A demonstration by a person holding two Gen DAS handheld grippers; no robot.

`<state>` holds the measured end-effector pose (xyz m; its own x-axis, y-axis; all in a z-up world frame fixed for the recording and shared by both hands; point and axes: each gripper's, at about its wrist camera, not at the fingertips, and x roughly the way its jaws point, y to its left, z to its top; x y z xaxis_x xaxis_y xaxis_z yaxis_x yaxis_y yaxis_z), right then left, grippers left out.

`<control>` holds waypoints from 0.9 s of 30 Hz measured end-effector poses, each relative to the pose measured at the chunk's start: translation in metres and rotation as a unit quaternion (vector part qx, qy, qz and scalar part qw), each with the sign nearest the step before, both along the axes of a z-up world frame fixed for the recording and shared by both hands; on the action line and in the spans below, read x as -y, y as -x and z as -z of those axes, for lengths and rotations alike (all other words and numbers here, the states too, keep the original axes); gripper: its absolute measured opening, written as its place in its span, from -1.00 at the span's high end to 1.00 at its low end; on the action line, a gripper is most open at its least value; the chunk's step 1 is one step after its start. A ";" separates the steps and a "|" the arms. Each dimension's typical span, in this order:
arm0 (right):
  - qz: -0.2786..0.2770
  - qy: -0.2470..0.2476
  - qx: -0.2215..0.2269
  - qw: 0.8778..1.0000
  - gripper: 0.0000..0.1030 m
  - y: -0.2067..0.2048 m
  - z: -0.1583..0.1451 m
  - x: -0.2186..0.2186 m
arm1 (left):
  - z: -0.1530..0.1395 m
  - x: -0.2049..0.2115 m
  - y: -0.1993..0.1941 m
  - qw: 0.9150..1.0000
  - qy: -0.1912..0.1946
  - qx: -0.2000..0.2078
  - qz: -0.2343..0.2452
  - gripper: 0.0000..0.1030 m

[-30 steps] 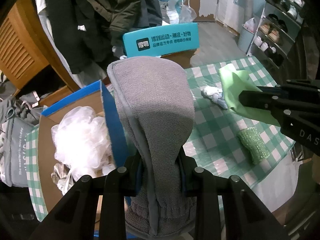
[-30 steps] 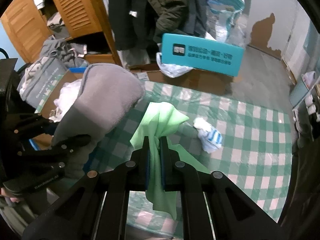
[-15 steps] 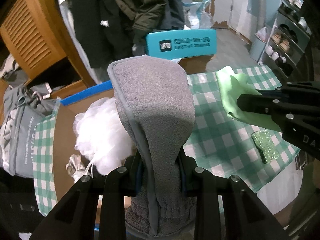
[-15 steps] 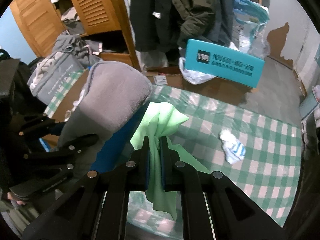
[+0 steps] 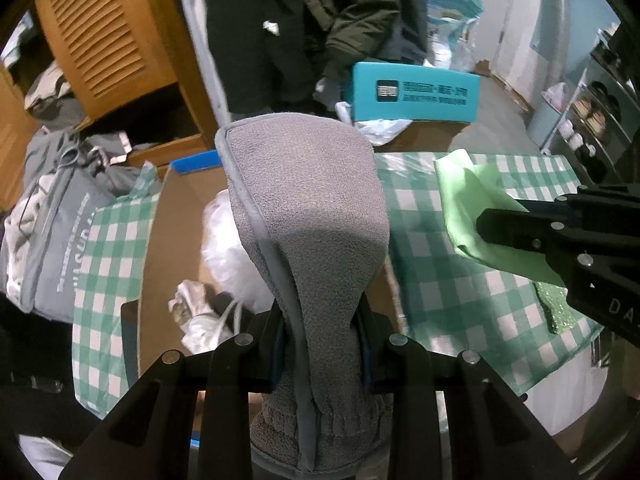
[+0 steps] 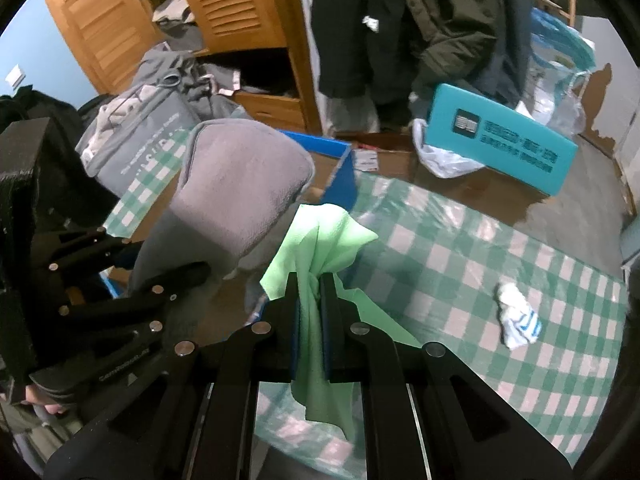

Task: Organize soft objects
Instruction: 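Lower the grey mitt and green cloth into the box and open both grippers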

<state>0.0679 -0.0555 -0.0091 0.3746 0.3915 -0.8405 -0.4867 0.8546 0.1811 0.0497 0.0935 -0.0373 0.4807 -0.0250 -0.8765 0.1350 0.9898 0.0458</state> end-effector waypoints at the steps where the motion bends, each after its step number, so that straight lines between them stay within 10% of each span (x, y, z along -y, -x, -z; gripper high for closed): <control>1: -0.003 0.001 -0.001 1.000 0.87 0.000 0.001 -0.005 | 0.001 -0.004 0.000 1.000 -0.004 0.002 -0.003 0.43; 20: -0.053 0.013 -0.030 0.998 0.87 0.002 0.025 -0.074 | 0.034 -0.075 0.002 0.998 0.017 0.000 -0.063 0.41; 27: -0.078 0.012 -0.049 0.996 0.85 0.007 0.037 -0.095 | 0.048 -0.087 -0.002 0.997 0.022 -0.005 -0.076 0.10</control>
<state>0.0607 0.0393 -0.0465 0.2262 0.4174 -0.8801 -0.5955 0.7743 0.2142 0.0518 0.1807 -0.0858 0.4722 0.0091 -0.8814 -0.0154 0.9999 0.0021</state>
